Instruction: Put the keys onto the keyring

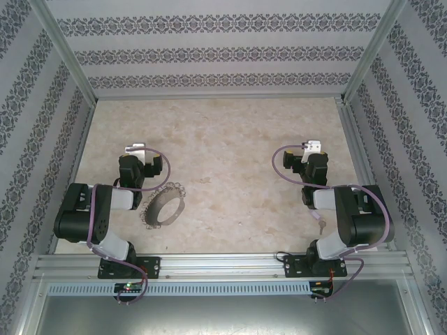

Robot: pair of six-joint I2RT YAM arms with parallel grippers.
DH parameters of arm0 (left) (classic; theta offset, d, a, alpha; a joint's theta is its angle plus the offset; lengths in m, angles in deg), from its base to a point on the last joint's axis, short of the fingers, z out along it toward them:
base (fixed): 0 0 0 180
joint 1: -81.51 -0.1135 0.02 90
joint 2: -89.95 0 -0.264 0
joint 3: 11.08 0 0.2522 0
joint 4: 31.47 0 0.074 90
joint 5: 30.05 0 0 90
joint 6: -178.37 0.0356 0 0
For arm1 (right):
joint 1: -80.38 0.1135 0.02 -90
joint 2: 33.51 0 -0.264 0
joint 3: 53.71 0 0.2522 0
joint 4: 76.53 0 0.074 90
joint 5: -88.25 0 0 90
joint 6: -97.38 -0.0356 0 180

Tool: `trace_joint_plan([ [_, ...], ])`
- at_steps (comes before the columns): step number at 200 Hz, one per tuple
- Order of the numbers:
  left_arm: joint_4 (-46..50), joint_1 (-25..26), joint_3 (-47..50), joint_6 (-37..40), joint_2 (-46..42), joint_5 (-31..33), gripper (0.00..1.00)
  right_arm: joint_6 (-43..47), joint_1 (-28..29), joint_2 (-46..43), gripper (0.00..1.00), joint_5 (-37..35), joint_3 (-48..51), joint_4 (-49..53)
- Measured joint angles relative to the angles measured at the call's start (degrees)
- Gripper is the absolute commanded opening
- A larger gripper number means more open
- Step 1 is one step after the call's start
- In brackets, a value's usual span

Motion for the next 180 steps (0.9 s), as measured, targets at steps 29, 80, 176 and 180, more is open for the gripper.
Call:
trace_joint_plan([
  [29, 0.0, 0.0, 0.0, 0.0, 0.0, 0.0, 1.00, 0.0, 0.0, 0.0, 0.98, 0.2, 0.0, 0.0],
  [80, 0.0, 0.0, 0.0, 0.0, 0.0, 0.0, 1.00, 0.0, -0.1, 0.0, 0.98, 0.4, 0.0, 0.0],
  [176, 4.1, 0.0, -1.0, 0.0, -1.0, 0.0, 1.00, -0.1, -1.3, -1.0, 0.98, 3.2, 0.0, 1.4],
  [180, 5.9, 0.0, -1.6, -0.1, -1.7, 0.0, 1.00, -0.1, -1.2, -1.9, 0.98, 3.0, 0.0, 2.4],
])
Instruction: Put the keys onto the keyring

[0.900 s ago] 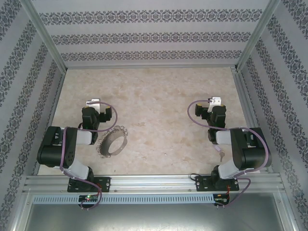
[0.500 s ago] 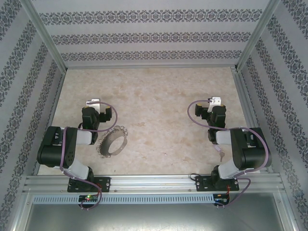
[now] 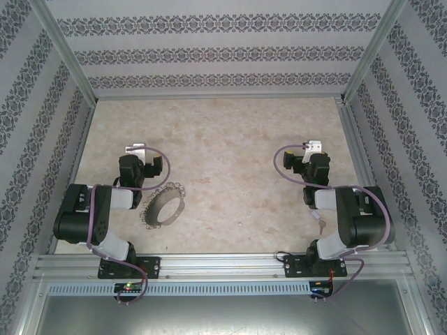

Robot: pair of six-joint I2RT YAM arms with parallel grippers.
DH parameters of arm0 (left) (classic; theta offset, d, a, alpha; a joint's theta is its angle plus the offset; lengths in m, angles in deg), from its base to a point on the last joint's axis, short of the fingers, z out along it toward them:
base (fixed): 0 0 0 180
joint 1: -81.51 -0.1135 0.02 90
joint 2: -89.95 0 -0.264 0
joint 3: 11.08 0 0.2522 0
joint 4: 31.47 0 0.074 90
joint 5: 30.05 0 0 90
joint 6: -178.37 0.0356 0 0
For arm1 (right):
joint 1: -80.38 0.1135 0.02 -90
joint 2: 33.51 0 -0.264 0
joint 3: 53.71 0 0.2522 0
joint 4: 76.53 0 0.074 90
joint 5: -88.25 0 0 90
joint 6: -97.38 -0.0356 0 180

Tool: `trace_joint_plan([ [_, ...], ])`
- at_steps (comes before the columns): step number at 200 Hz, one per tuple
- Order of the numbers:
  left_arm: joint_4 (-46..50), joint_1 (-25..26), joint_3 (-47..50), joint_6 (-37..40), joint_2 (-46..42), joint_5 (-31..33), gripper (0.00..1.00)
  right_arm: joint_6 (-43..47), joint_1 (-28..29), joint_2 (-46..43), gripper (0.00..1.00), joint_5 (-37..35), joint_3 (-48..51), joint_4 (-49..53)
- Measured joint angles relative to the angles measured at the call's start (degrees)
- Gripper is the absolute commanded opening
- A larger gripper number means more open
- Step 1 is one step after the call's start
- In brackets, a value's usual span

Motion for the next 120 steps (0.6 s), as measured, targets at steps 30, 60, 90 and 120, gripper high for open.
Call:
trace_joint_plan([
  [30, 15.2, 0.0, -8.2, -2.3, -7.2, 0.4, 1.00, -2.1, 0.0, -9.6, 0.98, -2.4, -3.5, 11.5],
  [60, 30.0, 0.2, -17.3, -9.1, -14.2, -0.5, 0.96, -11.2, -0.6, -18.8, 0.98, -2.9, -8.5, 19.2],
  [90, 44.3, 1.8, -19.2, -16.0, -22.4, -4.7, 0.95, -19.7, -2.8, -23.7, 0.98, 2.9, -10.4, 24.1],
  [120, 55.9, 3.9, -16.9, -22.3, -30.9, -11.3, 0.89, -24.5, -1.9, -22.2, 0.89, 12.2, -13.5, 31.8],
])
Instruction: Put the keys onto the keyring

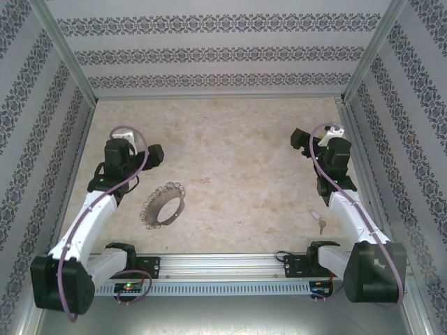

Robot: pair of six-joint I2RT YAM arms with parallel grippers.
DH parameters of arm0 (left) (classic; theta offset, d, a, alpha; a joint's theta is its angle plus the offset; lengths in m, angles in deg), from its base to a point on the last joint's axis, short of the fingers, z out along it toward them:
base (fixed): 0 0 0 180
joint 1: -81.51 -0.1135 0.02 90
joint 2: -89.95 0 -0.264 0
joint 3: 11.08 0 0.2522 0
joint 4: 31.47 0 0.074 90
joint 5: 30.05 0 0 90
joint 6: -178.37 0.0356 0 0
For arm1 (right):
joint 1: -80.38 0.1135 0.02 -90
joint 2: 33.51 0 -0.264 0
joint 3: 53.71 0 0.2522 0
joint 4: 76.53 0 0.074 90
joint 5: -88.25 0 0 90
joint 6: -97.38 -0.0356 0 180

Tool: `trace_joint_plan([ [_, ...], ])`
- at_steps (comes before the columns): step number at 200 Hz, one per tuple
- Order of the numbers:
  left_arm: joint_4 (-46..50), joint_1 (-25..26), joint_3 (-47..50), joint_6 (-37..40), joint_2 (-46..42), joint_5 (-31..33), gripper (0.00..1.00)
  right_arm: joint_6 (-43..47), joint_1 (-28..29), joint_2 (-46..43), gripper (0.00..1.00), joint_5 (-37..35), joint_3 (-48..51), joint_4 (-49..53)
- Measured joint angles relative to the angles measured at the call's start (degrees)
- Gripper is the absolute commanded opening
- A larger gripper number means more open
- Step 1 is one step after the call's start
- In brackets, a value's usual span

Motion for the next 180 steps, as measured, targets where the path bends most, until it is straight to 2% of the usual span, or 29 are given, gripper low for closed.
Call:
trace_joint_plan([
  [41, 9.2, 2.7, 4.5, -7.1, -6.3, -8.5, 0.76, -2.1, 6.0, 4.3, 0.83, 7.6, -2.9, 11.0],
  [67, 11.0, 8.4, 4.9, -8.5, -4.5, -10.4, 0.68, -3.2, 11.8, 5.4, 0.82, 8.6, -2.8, 15.3],
  [79, 12.0, 11.6, 4.2, -7.8, -1.8, -10.4, 0.61, -3.3, 14.8, 5.8, 0.84, 8.4, -2.8, 16.7],
  [97, 13.9, 16.0, 2.3, -5.6, 3.8, -9.6, 0.48, -3.3, 18.9, 6.3, 0.90, 6.7, -2.8, 18.8],
  [112, 15.2, 19.1, 0.5, -3.6, 8.7, -8.1, 0.41, -3.2, 21.8, 6.5, 0.90, 4.4, -2.9, 20.2],
  [145, 17.4, 24.1, -3.4, 0.1, 17.6, -4.0, 0.35, -2.8, 23.7, 6.6, 0.89, 3.1, -3.0, 22.4],
  [180, 20.2, 25.9, -7.6, 4.0, 22.4, 1.9, 0.32, -2.2, 23.7, 6.7, 0.88, 3.6, -3.0, 22.6],
])
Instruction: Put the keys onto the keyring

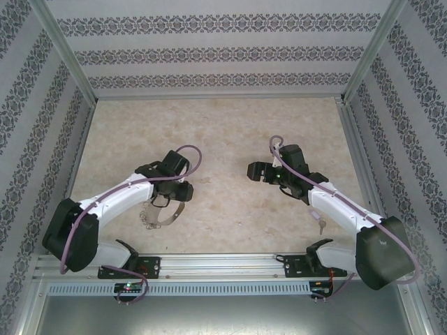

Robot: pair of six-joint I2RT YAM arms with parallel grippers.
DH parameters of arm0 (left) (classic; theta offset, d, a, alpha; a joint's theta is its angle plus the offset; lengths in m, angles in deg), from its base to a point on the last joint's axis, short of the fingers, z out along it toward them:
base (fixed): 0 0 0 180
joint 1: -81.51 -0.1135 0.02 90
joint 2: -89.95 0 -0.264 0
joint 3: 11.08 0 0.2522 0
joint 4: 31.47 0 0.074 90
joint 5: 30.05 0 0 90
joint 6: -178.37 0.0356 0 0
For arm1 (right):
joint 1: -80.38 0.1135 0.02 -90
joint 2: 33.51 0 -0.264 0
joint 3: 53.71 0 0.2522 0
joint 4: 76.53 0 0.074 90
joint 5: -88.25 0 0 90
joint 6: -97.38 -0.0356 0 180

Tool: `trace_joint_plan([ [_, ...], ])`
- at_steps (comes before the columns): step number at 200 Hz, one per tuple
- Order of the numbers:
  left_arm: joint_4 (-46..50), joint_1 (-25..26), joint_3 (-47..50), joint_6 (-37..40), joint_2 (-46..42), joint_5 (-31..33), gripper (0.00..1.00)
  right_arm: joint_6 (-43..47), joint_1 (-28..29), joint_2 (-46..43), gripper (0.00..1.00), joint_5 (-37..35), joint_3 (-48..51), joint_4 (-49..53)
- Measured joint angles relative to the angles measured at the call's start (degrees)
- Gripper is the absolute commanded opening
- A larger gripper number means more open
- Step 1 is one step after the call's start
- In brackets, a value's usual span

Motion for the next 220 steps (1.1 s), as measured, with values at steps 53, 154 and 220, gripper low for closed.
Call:
trace_joint_plan([
  [53, 3.1, 0.2, -1.8, 3.9, 2.5, 4.7, 0.28, 0.4, 0.0, 2.3, 0.87, 0.5, -0.7, 0.0],
  [154, 3.6, 0.2, -1.9, 5.0, 6.3, 5.2, 0.30, 0.6, 0.0, 5.0, 0.87, 1.7, -2.3, -0.4],
  [220, 3.5, 0.2, -2.8, 5.2, 9.0, 5.4, 0.30, 0.6, 0.0, 5.8, 0.88, 1.7, -2.3, -0.8],
])
